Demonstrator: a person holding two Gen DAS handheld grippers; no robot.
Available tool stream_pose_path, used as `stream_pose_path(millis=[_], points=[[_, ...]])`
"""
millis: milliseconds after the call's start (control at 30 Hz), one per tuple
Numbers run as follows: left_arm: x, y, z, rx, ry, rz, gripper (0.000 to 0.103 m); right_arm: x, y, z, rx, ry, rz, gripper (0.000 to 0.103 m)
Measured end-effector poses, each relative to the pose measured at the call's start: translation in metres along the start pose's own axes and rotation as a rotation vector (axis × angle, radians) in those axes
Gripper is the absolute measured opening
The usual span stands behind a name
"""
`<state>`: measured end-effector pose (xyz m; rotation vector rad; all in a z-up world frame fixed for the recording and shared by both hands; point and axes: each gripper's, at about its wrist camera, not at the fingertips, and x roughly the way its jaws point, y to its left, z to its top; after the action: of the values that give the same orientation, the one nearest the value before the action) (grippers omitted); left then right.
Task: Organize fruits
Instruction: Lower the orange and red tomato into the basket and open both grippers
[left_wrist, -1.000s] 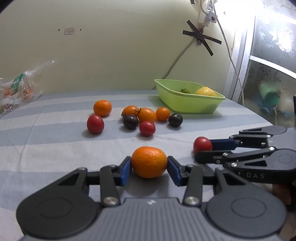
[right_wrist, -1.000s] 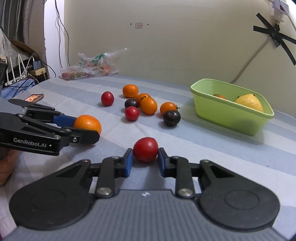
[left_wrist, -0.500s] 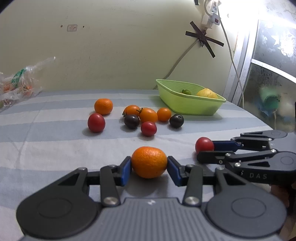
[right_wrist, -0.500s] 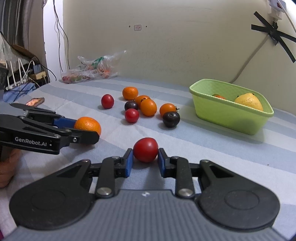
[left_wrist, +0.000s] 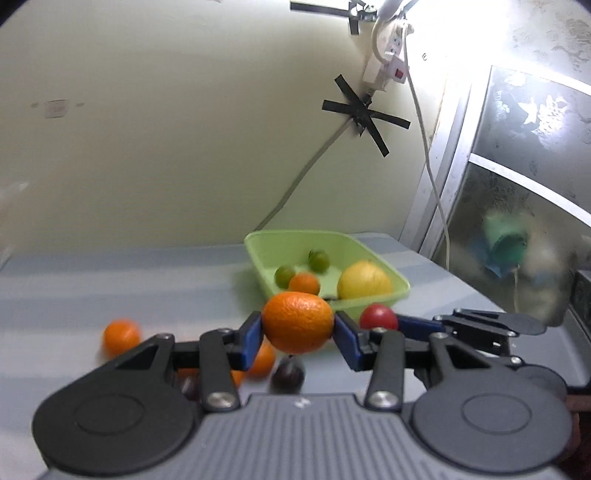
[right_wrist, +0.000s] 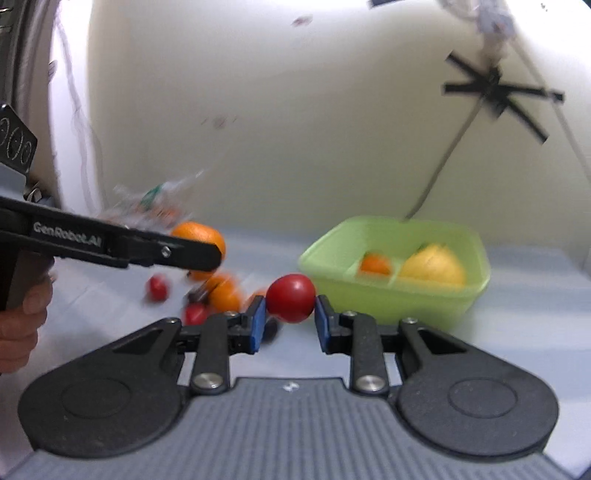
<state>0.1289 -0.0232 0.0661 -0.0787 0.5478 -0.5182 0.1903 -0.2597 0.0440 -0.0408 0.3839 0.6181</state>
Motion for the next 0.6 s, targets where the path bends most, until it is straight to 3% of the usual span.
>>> stream_pose_path(millis=[167,333,433,500,600], points=[[0.065,0.006,0.033,-0.06,0.084,-0.016,0.041,0.03,-0.026,0.02,-0.001,-0.041,-0.063,0.031],[0.108,0.008,0.04,-0.087,0.146,-0.001,0.041,0.054,-0.04,0.016,0.011,-0.018,-0.087,0.032],[0.118,0.005,0.038,-0.073,0.153,0.006,0.044,0.058,-0.044,0.01,0.013,0.001,-0.083,0.035],[0.117,0.005,0.038,-0.073,0.139,0.007,0.046,0.056,-0.044,0.008,0.008,-0.013,-0.088,0.05],[0.103,0.011,0.043,-0.082,0.108,0.009,0.047,0.051,-0.043,0.009,0.012,-0.044,-0.088,0.053]])
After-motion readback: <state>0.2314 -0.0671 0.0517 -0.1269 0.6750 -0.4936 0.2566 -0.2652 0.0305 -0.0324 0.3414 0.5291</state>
